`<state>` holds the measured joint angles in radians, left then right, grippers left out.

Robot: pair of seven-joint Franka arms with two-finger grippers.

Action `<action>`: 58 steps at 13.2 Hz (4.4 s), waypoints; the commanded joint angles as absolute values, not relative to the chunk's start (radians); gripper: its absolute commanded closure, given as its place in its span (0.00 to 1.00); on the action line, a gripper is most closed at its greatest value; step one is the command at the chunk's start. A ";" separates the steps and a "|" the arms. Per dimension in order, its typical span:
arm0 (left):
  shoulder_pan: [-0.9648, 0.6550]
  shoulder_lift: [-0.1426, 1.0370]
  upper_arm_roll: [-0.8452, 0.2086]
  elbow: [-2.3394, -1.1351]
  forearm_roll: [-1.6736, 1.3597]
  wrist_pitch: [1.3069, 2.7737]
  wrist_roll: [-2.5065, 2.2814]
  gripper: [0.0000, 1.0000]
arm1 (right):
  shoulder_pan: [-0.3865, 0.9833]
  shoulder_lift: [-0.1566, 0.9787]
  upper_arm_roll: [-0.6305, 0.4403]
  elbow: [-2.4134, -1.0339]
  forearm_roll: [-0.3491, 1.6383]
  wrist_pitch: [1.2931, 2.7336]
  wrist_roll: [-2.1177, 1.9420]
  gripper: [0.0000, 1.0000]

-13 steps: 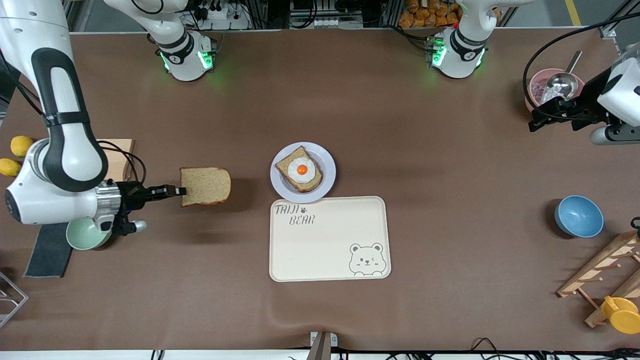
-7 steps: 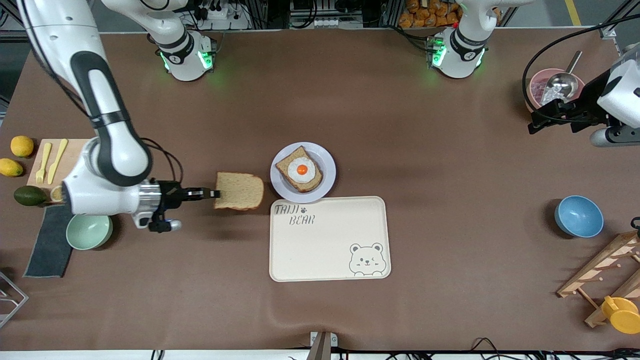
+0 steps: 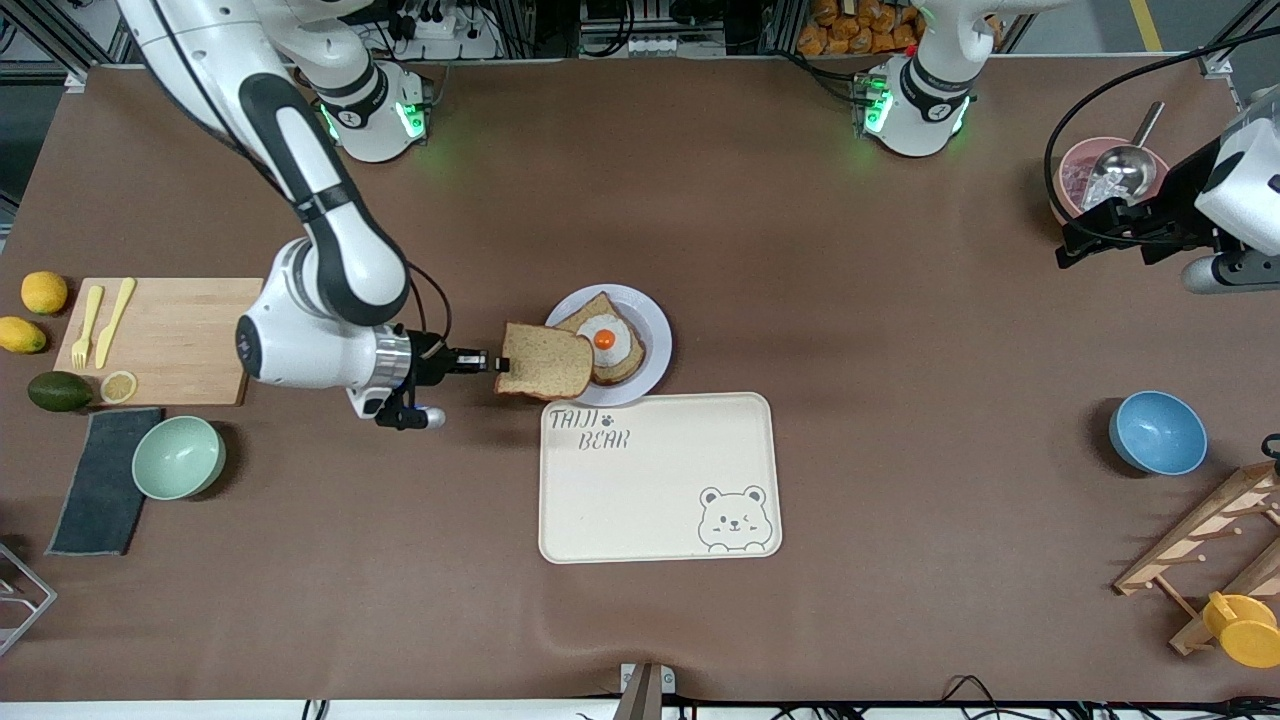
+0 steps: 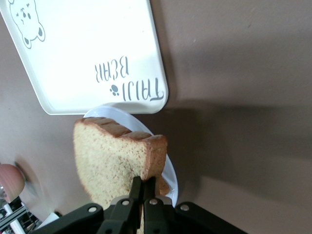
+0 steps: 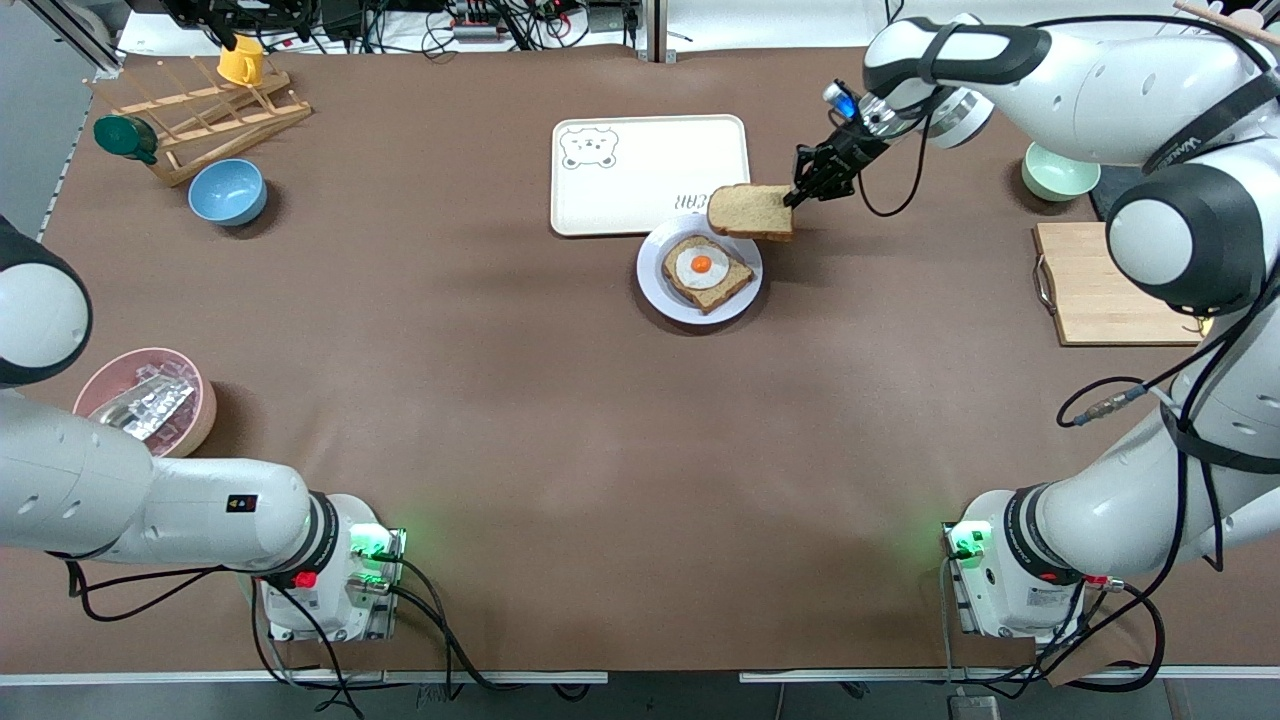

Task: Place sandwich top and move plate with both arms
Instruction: 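Lift the bread slice and carry it to the egg plate, then lower the bread slice onto the egg and open the right gripper, then withdraw the right gripper while the left gripper moves toward the plate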

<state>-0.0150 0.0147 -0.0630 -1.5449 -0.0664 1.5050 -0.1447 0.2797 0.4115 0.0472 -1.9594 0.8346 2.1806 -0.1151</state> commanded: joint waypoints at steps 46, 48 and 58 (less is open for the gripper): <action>-0.015 0.026 -0.078 -1.539 -0.077 1.497 -0.170 0.00 | 0.335 0.333 -0.034 -1.976 0.830 2.216 0.011 0.24; -0.017 0.023 -0.087 -1.540 -0.080 1.502 -0.172 0.00 | 0.246 0.336 -0.041 -1.899 0.743 2.061 0.008 0.22; -0.026 0.032 -0.161 -1.670 -0.138 1.614 -0.173 0.00 | -0.006 0.334 -0.035 -1.729 0.339 1.887 -0.210 0.00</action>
